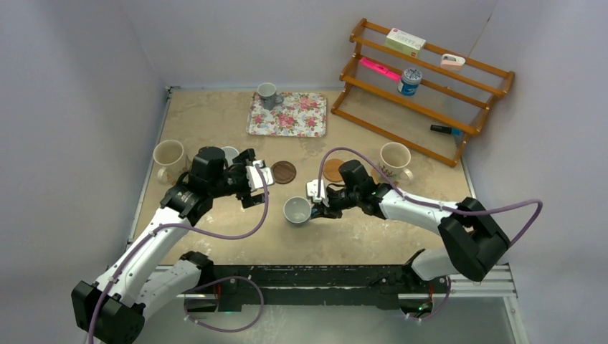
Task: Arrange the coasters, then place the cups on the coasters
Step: Pick up the cup at the center of the board, then place the cup on the coaster.
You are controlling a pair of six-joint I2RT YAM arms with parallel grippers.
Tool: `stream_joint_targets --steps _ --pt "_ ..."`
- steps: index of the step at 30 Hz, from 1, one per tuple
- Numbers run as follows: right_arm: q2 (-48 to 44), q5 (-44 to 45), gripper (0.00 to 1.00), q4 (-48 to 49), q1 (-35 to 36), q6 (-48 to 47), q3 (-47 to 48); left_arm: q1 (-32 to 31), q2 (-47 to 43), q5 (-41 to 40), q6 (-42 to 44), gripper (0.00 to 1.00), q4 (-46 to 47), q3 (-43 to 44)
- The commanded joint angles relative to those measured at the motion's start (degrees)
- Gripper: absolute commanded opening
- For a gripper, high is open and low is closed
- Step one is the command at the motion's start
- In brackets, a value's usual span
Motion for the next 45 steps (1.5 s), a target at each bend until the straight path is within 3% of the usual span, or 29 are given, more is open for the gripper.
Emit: stream_joint_targets --steps 1,13,28,45 --pt "-4.1 -1.6 0.00 2.5 -0.4 2.1 -0.6 0.6 -0.5 1.7 -0.6 0.87 1.5 -0.8" --pt "-5.5 -1.6 0.00 5.7 -4.4 7.1 -0.3 0.7 -0.4 1.8 -0.6 0.87 1.5 -0.9" --pt "-9.2 -3.6 0.00 11.0 -15.5 13.8 1.6 0.7 -0.6 2.6 -0.7 0.87 1.1 -0.8" --pt "-9.5 12.8 0.00 26.0 -19.1 22.9 -2.7 0.8 0.7 3.8 0.0 0.90 -0.5 -0.1"
